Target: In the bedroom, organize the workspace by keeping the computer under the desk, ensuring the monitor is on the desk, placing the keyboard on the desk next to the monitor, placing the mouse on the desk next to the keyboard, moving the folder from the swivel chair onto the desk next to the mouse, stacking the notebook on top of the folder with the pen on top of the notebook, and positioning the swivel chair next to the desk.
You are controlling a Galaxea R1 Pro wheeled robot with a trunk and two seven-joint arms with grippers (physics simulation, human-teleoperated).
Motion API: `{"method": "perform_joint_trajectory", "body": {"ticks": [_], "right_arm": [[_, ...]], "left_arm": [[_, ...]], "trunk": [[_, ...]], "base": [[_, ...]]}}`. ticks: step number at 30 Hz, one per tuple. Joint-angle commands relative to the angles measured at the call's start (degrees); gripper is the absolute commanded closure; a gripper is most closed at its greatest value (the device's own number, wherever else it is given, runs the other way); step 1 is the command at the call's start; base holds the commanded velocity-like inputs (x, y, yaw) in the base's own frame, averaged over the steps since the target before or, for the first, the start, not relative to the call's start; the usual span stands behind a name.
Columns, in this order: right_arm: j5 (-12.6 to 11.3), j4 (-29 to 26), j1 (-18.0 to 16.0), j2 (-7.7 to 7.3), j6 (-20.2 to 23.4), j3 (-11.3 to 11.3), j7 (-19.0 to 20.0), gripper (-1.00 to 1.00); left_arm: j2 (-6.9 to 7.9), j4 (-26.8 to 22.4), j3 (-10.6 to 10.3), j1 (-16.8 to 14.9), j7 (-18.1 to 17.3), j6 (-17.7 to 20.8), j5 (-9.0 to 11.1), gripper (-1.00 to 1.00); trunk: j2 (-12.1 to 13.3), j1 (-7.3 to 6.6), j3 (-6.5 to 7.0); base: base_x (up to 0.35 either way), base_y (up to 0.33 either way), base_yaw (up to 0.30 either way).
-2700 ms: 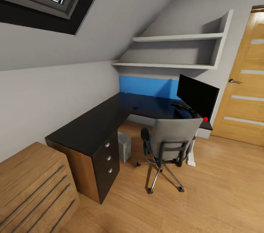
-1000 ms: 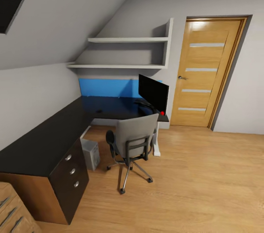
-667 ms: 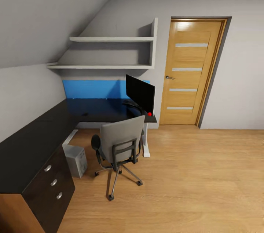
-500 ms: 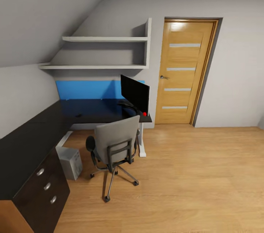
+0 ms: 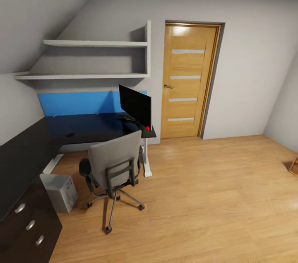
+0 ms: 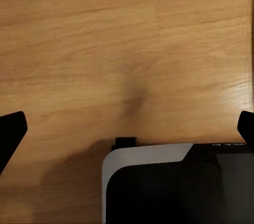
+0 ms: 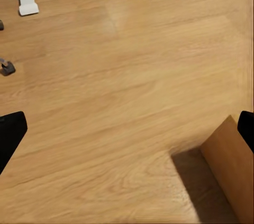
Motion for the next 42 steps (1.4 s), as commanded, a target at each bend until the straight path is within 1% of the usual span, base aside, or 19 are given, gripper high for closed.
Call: {"method": "perform_joint_trajectory", "body": {"ticks": [1, 8, 22, 34, 42], "right_arm": [[-0.2, 0.0, 0.0, 0.00, -0.2, 0.0, 0.0, -1.00], [-0.2, 0.0, 0.0, 0.00, -0.2, 0.0, 0.0, -1.00], [-0.2, -0.1, 0.0, -0.04, -0.3, 0.0, 0.0, -1.00], [-0.3, -0.1, 0.0, 0.00, -0.5, -0.1, -0.2, -1.00], [-0.3, 0.0, 0.0, 0.19, -0.6, 0.0, -0.2, -1.00]], "left_arm": [[0.03, -0.1, -0.1, 0.0, -0.1, -0.1, 0.0, -1.00], [0.16, -0.1, -0.1, 0.0, -0.1, -0.1, 0.0, -1.00], [0.40, -0.1, 0.0, 0.0, 0.0, -0.1, 0.0, -1.00], [0.40, -0.1, 0.0, 0.0, 0.0, -0.1, 0.0, -1.00], [0.40, -0.1, 0.0, 0.0, 0.0, -0.1, 0.0, -1.00]], "trunk": [[-0.1, 0.01, -0.07], [-0.1, 0.01, -0.07], [-0.1, 0.01, -0.07], [-0.1, 0.01, -0.17], [-0.1, 0.01, -0.43]], "base": [[0.076, 0.000, -0.261], [0.209, -0.056, -0.261], [0.300, -0.103, -0.245], [0.325, 0.079, -0.034], [0.327, 0.018, -0.050]]}}
